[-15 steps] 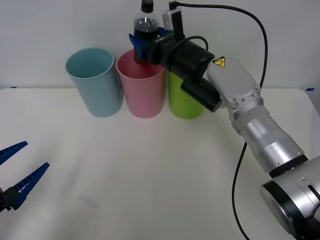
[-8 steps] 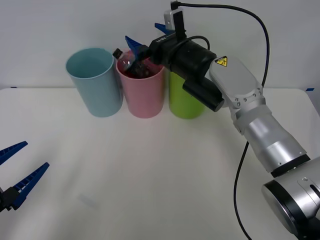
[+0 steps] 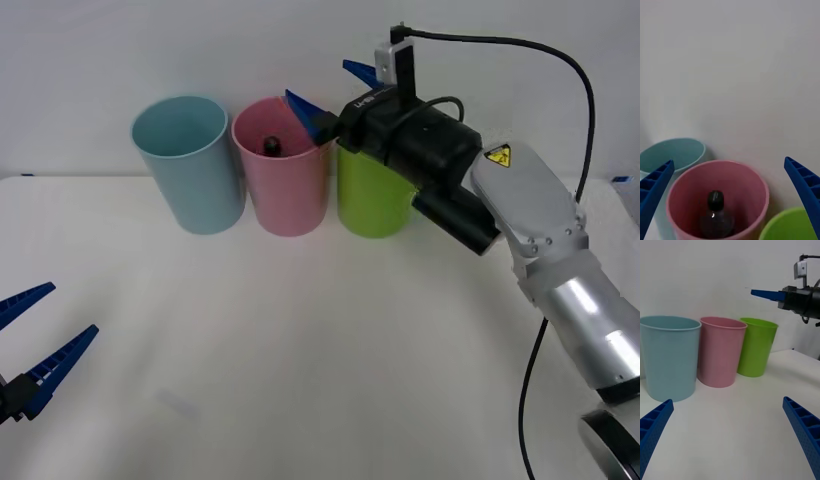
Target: Grasp the object on the table and drop it into the matching bin: aluminum can to the light blue bin, PET bottle to the pink bin.
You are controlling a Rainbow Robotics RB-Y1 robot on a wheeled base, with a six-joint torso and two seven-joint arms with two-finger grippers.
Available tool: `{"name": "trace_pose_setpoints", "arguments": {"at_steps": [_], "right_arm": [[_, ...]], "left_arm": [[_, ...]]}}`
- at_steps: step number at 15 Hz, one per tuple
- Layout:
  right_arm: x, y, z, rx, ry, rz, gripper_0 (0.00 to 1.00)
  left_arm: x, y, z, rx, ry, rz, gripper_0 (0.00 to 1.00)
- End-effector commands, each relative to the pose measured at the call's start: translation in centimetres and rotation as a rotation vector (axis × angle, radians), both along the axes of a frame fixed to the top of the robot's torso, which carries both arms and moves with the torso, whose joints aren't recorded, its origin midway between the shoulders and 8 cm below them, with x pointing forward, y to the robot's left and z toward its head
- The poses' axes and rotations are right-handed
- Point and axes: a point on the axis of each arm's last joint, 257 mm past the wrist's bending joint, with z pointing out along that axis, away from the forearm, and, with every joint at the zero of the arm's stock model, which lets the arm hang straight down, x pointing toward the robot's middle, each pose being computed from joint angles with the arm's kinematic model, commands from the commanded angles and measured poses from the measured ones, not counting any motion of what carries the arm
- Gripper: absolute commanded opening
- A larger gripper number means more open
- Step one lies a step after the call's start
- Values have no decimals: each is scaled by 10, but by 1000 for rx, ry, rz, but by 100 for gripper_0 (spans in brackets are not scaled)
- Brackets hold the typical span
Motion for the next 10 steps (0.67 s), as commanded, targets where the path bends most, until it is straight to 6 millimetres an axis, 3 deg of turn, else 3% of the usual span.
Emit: {"name": "trace_pose_setpoints", "arguments": {"at_steps": [1,10], "right_arm": [[-26,-25,-12,-18,-10,0,100],[-120,-107,-69,-82,33,-50,100]], "left_arm": [[0,0,0,0,0,0,100],[0,0,0,0,0,0,100]]}}
